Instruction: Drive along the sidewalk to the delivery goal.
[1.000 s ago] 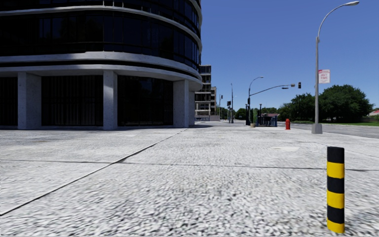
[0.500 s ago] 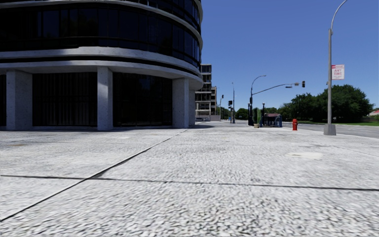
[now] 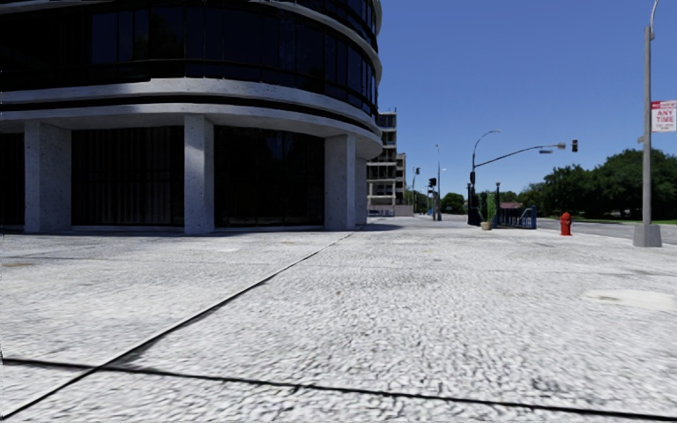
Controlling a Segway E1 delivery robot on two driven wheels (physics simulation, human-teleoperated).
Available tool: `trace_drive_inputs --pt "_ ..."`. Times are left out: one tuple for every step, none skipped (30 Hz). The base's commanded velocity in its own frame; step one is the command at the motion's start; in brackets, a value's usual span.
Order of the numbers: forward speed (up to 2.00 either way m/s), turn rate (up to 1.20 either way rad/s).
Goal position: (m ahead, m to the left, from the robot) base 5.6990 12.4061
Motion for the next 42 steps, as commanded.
trace_drive_inputs --pt "1.71 0.5" --pt "1.71 0.51" --pt "1.71 0.51" --pt "1.71 0.51" --pt "1.71 0.51" --pt "1.71 0.52" --pt "1.71 0.52" --pt "1.71 0.52" --pt "1.71 0.52" --pt "1.71 0.52" --pt "1.71 0.52" --pt "1.71 0.52" --pt "1.71 0.52" --pt "1.71 0.52" --pt "1.71 0.52" --pt "1.71 0.52" --pt "1.71 0.53" --pt "1.7 0.54" --pt "1.69 0.55" --pt "1.69 0.55" --pt "1.68 0.55" --pt "1.68 0.55" --pt "1.68 0.55" --pt "1.68 0.55" --pt "1.68 0.55" --pt "1.68 0.55" --pt "1.68 0.55" --pt "1.68 0.55" --pt "1.68 0.55" --pt "1.68 0.55" --pt "1.68 0.56" --pt "1.68 0.56" --pt "1.71 0.56" --pt "1.73 0.56" --pt "1.74 0.56" --pt "1.74 0.56" --pt "1.74 0.56" --pt "1.74 0.56" --pt "1.74 0.56" --pt "1.73 0.56" --pt "1.68 0.56" --pt "1.66 0.56"
